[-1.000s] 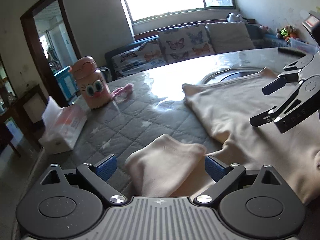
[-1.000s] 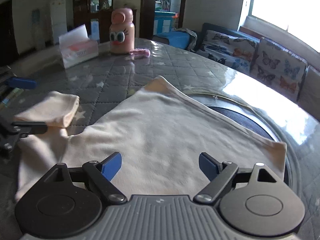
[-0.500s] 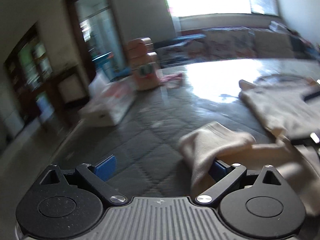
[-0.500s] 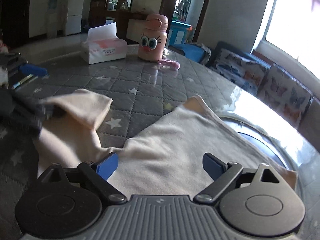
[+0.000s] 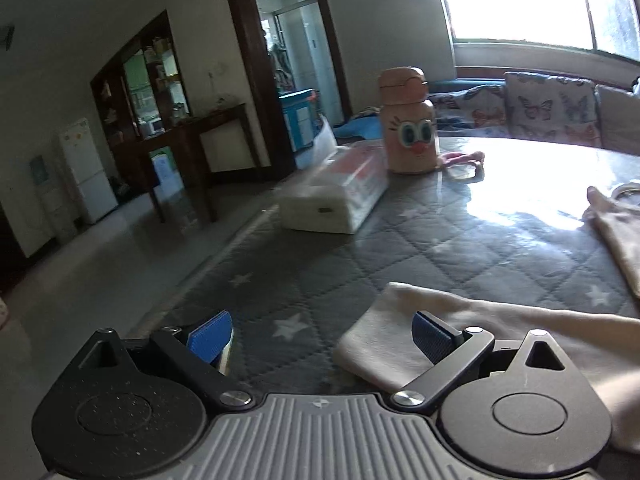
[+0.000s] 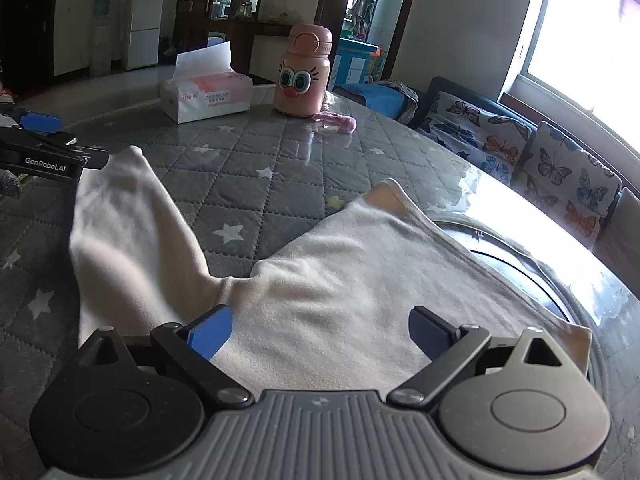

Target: Fold clothes

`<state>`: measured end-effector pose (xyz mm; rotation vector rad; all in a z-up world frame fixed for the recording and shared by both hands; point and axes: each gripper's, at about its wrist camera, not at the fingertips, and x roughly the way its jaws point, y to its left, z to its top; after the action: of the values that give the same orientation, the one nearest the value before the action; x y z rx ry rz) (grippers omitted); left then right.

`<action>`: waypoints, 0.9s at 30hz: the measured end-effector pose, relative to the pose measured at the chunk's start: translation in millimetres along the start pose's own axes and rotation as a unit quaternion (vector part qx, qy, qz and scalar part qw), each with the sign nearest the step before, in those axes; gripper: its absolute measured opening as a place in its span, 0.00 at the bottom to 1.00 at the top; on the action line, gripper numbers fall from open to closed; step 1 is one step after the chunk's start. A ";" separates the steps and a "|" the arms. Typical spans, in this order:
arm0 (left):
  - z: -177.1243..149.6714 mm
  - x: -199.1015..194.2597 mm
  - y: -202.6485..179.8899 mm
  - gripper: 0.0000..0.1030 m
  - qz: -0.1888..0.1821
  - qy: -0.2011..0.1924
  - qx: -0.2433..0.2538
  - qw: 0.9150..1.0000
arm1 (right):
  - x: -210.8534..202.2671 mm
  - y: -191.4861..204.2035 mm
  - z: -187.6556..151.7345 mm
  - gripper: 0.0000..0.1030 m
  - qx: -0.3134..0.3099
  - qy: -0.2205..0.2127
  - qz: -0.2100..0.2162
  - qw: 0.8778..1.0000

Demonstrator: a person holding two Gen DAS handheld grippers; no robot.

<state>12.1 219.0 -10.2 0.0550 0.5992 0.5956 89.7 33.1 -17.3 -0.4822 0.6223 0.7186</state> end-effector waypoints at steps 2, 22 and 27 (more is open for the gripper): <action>0.2 -0.6 2.0 0.96 -0.001 -0.001 0.001 1.000 | -2.2 0.4 -0.7 0.94 0.003 0.000 0.003 1.000; 7.2 38.1 -24.8 1.00 -0.003 -0.004 0.094 0.996 | -18.7 45.0 -4.6 0.94 -0.034 -0.006 0.073 0.997; 13.4 49.7 -28.2 1.00 -0.001 -0.013 0.114 0.993 | -6.8 37.5 5.9 0.95 -0.011 -0.013 0.035 0.999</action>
<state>66.9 224.1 -30.8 0.2764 0.6401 0.5215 60.6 58.3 -15.7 -0.4731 0.6095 0.7979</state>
